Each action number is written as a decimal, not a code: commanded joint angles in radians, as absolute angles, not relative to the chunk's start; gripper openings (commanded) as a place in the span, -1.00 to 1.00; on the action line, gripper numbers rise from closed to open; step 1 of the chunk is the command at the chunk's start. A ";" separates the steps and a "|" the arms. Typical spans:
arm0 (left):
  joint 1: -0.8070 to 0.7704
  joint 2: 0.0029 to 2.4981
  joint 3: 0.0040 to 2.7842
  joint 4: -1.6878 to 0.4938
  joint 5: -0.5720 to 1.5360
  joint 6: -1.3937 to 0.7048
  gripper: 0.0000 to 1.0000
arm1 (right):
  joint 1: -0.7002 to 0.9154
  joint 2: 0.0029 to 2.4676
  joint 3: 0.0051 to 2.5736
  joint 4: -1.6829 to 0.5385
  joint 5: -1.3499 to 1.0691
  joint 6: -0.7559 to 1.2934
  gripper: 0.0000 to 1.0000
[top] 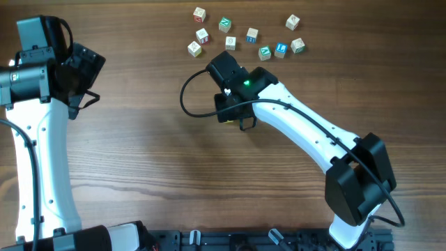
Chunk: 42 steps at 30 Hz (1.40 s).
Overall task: Form a tower
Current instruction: 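Align the tree block above the tower top with the right gripper, then lower the tree block onto the tower top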
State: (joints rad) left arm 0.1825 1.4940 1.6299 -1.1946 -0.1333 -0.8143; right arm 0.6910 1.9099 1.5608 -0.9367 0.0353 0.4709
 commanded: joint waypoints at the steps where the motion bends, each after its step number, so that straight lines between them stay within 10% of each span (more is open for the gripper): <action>1: 0.187 1.481 1.637 -1.194 -0.140 -0.820 1.00 | 0.691 1.927 1.557 -0.931 0.053 0.474 0.11; 14: 0.187 1.481 1.637 -1.194 -0.140 -0.820 1.00 | 0.691 1.927 1.565 -0.891 0.052 0.418 0.99; 21: 0.187 1.481 1.637 -1.194 -0.140 -0.820 1.00 | 0.687 1.927 1.617 -0.920 0.038 0.404 1.00; 42: 0.187 1.481 1.637 -1.194 -0.140 -0.820 1.00 | 0.686 1.927 1.615 -0.917 0.061 0.341 0.09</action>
